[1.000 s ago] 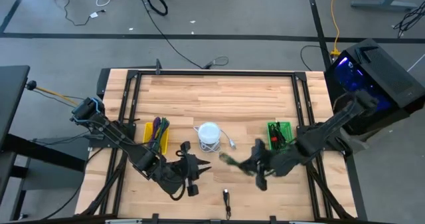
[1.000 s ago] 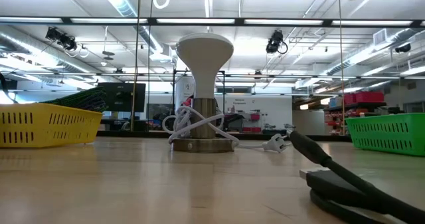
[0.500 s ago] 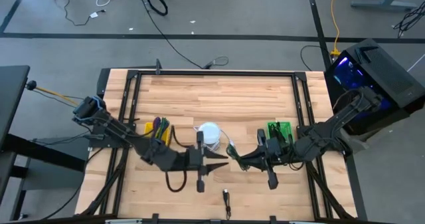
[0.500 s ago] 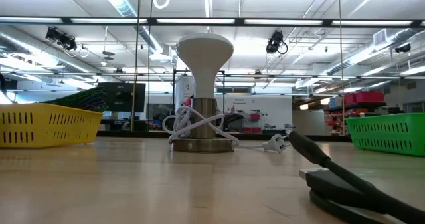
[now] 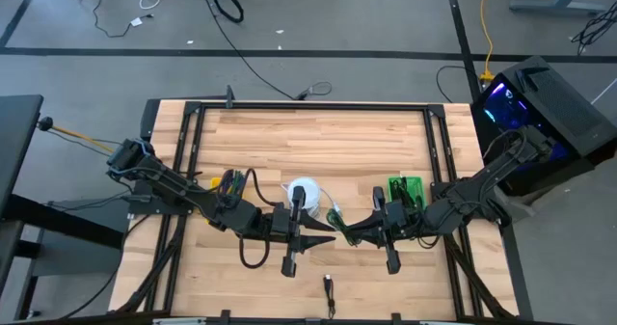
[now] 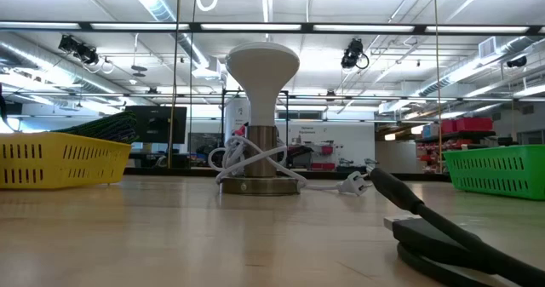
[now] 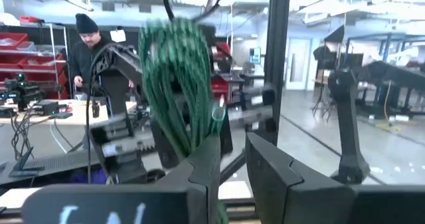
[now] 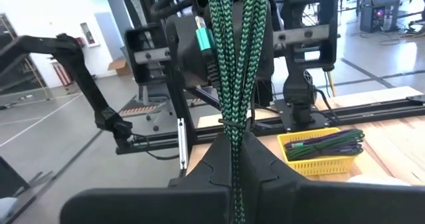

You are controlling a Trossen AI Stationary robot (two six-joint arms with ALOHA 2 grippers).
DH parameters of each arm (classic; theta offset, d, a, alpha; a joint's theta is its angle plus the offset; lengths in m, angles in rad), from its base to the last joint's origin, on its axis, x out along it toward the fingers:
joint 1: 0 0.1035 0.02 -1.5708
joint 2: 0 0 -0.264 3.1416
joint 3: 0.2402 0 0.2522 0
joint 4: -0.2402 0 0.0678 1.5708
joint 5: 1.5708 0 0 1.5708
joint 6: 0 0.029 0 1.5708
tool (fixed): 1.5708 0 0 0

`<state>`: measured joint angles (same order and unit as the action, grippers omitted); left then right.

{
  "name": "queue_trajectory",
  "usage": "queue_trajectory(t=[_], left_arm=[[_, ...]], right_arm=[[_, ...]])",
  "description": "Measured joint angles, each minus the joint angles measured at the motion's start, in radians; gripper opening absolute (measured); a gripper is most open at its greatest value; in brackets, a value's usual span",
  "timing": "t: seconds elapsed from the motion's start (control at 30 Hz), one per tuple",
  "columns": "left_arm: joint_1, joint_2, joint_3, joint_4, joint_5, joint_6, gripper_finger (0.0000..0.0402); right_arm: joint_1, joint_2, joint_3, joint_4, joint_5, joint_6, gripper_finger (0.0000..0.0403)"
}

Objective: Pick & Place USB Port
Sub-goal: Put the green charger cable into the yellow bin

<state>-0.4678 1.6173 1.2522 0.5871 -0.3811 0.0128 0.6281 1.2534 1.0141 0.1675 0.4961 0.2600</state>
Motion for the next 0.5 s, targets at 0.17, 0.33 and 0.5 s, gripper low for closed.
queue_trajectory(t=[0.17,0.33,0.5], left_arm=[[0.000,0.000,0.000,0.007,0.002,0.000,0.0076],[0.001,0.000,0.000,0.007,-0.006,0.000,0.0076],[0.012,0.000,0.000,0.006,0.035,-0.015,0.0076]], right_arm=[[-0.006,0.017,0.000,0.023,-0.003,-0.008,0.0000],[-0.017,0.018,0.000,0.025,-0.017,-0.007,0.0000],[-0.028,0.018,0.000,0.046,-0.034,-0.012,0.0000]])
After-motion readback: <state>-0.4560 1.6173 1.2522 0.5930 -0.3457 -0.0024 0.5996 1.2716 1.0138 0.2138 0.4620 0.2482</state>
